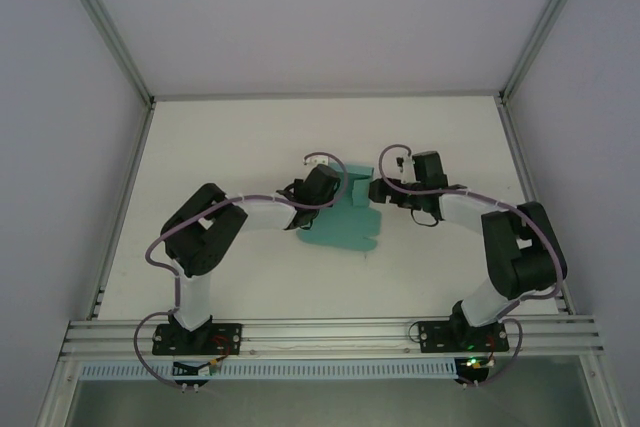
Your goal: Assemble paper box
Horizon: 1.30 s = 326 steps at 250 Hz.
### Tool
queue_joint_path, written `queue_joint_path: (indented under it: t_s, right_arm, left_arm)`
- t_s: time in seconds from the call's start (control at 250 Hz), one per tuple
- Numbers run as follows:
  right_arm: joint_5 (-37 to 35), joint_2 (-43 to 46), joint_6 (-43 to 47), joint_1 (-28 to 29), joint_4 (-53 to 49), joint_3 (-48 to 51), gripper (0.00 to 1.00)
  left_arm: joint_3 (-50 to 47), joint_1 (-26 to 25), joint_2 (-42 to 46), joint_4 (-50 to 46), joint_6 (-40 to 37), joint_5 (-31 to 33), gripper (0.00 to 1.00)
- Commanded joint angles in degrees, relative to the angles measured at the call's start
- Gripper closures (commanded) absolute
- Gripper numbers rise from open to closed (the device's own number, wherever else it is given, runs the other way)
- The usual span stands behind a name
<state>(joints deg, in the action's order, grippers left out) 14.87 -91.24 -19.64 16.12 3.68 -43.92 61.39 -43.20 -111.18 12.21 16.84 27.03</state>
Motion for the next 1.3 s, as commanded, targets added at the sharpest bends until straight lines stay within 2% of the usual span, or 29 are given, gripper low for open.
queue_joint_path:
  t_s: [0.0, 0.104, 0.216, 0.435, 0.611, 0.751, 0.89, 0.946, 1.018, 1.09, 1.202, 1.298]
  right_arm:
    - [3.2, -1.8, 2.3, 1.0, 6.0, -1.0, 0.13]
    - [6.2, -3.1, 2.9, 2.3, 7.9, -1.7, 0.18]
    - [4.6, -2.1, 5.8, 5.0, 7.4, -0.7, 0.19]
    - [3.1, 1.9, 6.5, 5.2, 0.7, 1.6, 0.23]
    - [4.5, 3.5, 7.0, 5.2, 0.8, 3.7, 0.23]
    - [0.0, 1.1, 6.7, 5.2, -2.7, -1.5, 0.28]
    - [2.4, 2.9, 6.9, 5.1, -5.0, -2.1, 0.29]
    - [-0.5, 5.9, 4.5, 5.2, -4.8, 0.0, 0.28]
    - [-10.4, 10.0, -0.1, 5.0, -7.1, 2.1, 0.23]
    - [-16.3, 14.0, -2.6, 4.6, -6.5, 5.1, 0.19]
    - [-21.7, 18.0, -5.8, 2.3, -8.0, 5.9, 0.14]
    - [-23.7, 16.6, -8.7, -1.0, -10.9, 4.5, 0.15]
  left_arm:
    - [-0.9, 0.1, -3.6, -7.1, -1.3, -3.2, 1.00]
    - [-0.6, 0.2, -3.7, -7.7, -1.3, -3.1, 1.00]
    - [-0.4, 0.2, -3.6, -8.4, -1.3, -2.3, 1.00]
    - [-0.1, 0.1, -3.8, -9.0, -1.1, -2.1, 1.00]
    - [-0.3, 0.2, -3.7, -8.9, -1.0, -2.3, 1.00]
    - [-0.7, 0.1, -3.3, -8.6, -1.7, -3.0, 1.00]
    - [-0.5, 0.2, -3.4, -9.2, -2.0, -1.8, 1.00]
    - [-0.9, 0.1, -3.3, -8.7, -1.9, -2.3, 1.00]
    - [-1.4, 0.1, -3.2, -7.9, -1.6, -3.0, 1.00]
    - [-1.3, 0.1, -3.3, -8.1, -1.6, -3.1, 1.00]
    - [-1.2, 0.2, -3.4, -8.3, -2.1, -2.8, 1.00]
    - [-1.4, 0.2, -3.4, -7.9, -2.0, -2.9, 1.00]
